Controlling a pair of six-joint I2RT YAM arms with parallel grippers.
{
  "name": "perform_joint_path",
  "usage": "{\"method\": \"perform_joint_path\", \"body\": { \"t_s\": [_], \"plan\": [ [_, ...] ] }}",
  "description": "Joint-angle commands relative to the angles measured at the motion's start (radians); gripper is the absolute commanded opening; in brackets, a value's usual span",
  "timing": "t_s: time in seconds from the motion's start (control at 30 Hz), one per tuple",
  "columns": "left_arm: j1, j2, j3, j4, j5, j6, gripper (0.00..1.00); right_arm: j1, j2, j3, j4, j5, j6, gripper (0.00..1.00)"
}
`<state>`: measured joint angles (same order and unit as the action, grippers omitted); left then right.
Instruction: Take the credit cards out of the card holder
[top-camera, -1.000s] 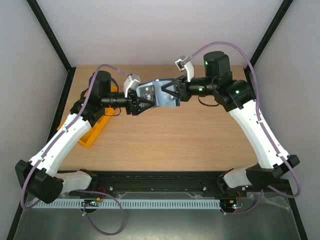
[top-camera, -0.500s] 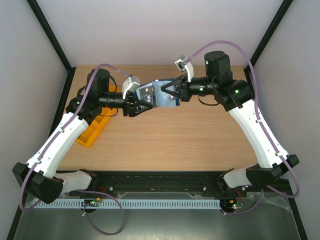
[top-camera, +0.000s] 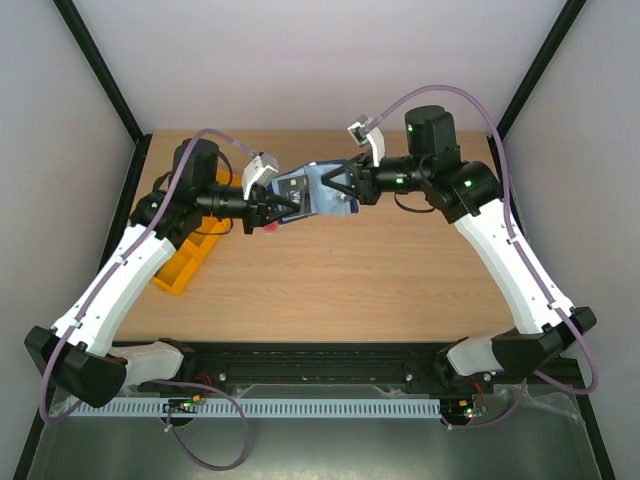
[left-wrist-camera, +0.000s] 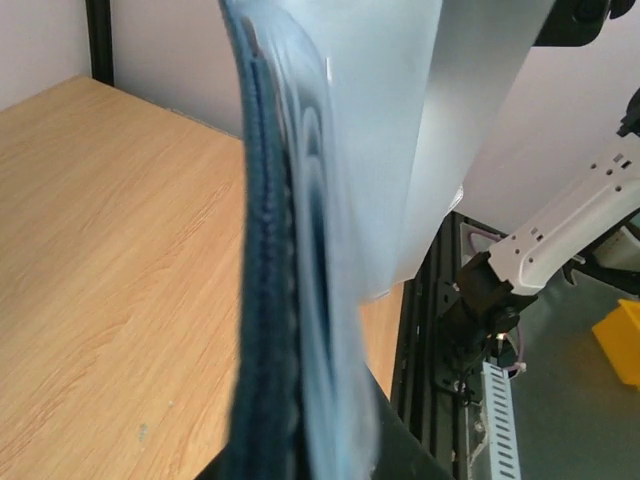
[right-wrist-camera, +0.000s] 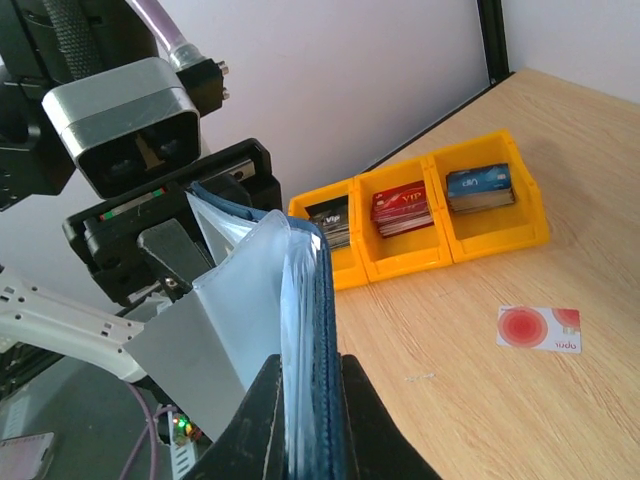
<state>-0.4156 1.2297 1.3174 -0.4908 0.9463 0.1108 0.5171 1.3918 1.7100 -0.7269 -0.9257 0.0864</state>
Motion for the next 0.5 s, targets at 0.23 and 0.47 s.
{"method": "perform_joint_path", "body": {
  "t_s": [0.23, 0.47],
  "plan": [
    [-0.003, 0.015, -0.04, 0.058, -0.727, -0.231, 0.02, -0.006, 0.057, -0.019, -0.021, 0.516, 0.155, 0.45],
    [-0.043, 0.072, -0.031, 0.02, -0.937, -0.234, 0.02, 0.153, 0.067, -0.035, 0.141, 0.326, 0.166, 0.37]
  ]
}}
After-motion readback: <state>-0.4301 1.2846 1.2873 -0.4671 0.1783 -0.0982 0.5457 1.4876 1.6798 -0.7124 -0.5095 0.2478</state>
